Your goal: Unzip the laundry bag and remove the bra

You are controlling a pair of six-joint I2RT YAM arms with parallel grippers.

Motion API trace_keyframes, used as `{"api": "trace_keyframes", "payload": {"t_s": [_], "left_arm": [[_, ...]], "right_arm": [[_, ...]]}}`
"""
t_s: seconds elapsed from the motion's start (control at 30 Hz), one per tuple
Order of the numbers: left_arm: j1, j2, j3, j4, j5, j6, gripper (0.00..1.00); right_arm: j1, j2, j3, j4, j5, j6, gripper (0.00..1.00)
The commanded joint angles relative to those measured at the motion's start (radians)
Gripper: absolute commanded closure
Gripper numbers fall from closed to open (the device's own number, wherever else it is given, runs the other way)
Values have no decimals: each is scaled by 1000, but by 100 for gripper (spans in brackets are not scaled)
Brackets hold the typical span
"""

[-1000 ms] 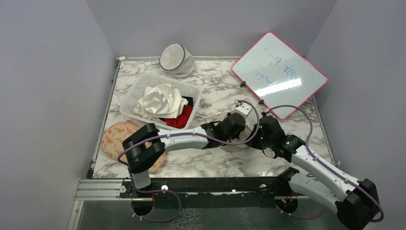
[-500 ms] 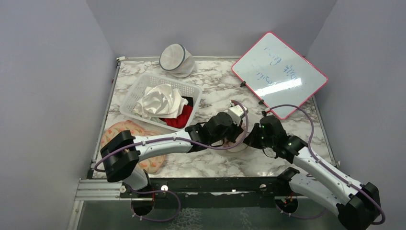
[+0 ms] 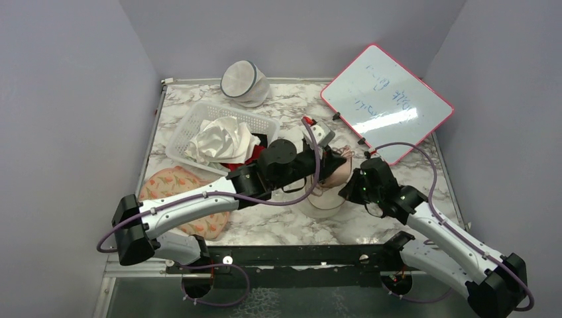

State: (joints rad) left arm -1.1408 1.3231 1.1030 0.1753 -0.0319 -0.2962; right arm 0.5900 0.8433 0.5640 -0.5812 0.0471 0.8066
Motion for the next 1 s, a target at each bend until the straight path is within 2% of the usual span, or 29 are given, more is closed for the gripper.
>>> {"api": "trace_keyframes", "payload": {"t_s": [0.0,0.13,0.27,0.47,0.57,0.67,0.97], "left_arm": [[7,-50,101,-132,-62,53,100],[58,-76,161,-290,-169,59,100],[189,-122,172,-411,-211,72,100],[351,-121,225,-564,-438,160,100],[417,-106,231,-560,-476,204,100],[492,-76,229,-541,-406,233,100],[541,61,118,-387,-448,351,100]], "right_arm": [[6,-36,-6,8,21,-5,99],[7,-35,2,4,10,-10,98],[7,-35,12,1,-2,-19,98],[6,-41,5,3,-5,-15,98],[6,-41,-5,13,-12,-11,98],[6,-37,-9,21,-19,-10,98],[7,-6,1,17,-24,-13,98]]}}
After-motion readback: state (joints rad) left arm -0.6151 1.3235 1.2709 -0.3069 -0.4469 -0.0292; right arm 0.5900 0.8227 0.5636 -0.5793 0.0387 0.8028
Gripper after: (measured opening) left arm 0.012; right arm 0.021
